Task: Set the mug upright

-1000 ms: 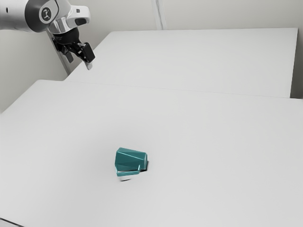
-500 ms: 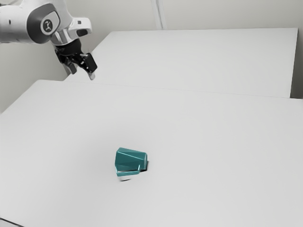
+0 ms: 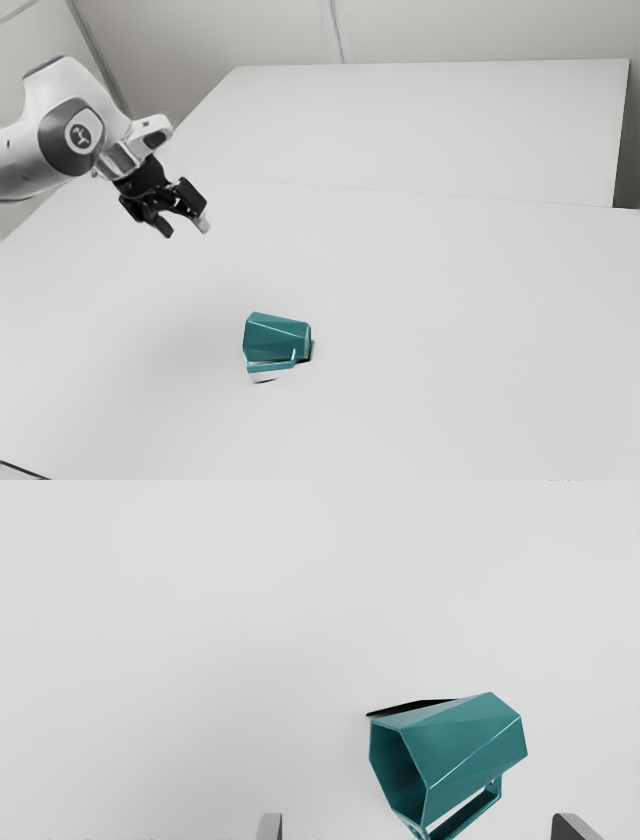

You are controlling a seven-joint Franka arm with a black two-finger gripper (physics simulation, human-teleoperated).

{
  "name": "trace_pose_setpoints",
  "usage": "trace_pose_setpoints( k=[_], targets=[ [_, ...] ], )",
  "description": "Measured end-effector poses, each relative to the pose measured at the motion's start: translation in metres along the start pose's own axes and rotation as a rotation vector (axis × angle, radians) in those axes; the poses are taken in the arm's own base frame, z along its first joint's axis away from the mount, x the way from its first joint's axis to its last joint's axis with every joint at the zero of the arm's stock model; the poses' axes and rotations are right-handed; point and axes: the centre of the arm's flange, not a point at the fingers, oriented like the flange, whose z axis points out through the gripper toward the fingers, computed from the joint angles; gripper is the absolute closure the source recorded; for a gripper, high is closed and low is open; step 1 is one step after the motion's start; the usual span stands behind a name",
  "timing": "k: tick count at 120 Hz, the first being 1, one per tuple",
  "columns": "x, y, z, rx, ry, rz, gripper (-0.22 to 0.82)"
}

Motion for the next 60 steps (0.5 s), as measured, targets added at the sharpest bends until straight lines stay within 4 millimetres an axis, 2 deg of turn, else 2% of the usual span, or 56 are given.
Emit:
trace_pose_setpoints(
  k=[26, 38, 60],
  targets=[
    [-0.04, -0.021, 0.03, -0.173, 0.007, -0.106, 0.02],
    [-0.049, -0.025, 0.042, -0.245, 0.006, -0.133, 0.02],
    [-0.064, -0.045, 0.064, -0.367, 0.002, -0.17, 0.02]
  ],
)
